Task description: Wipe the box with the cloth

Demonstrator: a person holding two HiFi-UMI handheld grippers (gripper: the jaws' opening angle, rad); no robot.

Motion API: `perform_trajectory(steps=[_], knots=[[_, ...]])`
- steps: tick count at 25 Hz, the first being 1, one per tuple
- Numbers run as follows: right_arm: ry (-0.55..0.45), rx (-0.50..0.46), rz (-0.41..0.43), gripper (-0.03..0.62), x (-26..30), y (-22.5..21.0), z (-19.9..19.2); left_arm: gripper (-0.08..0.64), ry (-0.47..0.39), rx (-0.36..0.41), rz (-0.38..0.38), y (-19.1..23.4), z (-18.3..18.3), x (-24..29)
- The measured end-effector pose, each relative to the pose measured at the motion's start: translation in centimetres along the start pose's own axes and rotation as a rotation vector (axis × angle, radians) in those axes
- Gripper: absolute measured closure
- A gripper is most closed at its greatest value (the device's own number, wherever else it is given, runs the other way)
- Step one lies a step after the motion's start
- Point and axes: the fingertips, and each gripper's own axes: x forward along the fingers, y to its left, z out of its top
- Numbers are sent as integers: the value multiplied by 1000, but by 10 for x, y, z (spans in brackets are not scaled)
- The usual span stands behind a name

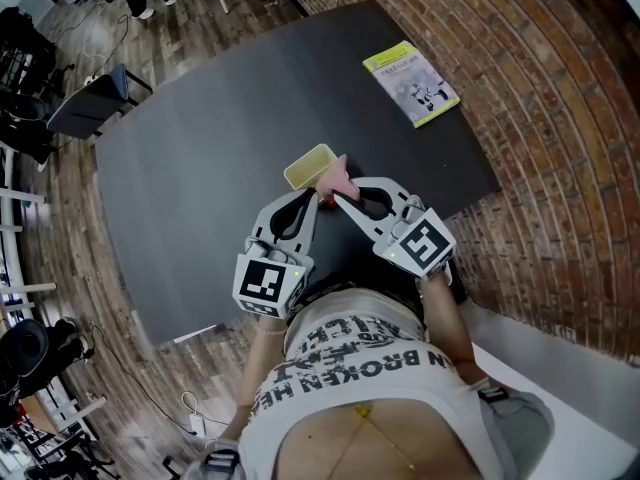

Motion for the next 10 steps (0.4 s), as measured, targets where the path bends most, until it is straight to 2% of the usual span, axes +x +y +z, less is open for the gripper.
perform_trajectory(steps=[10], knots=[[12,-4,6,575,5,1,-1,552,16,-1,-2,4,-5,0]])
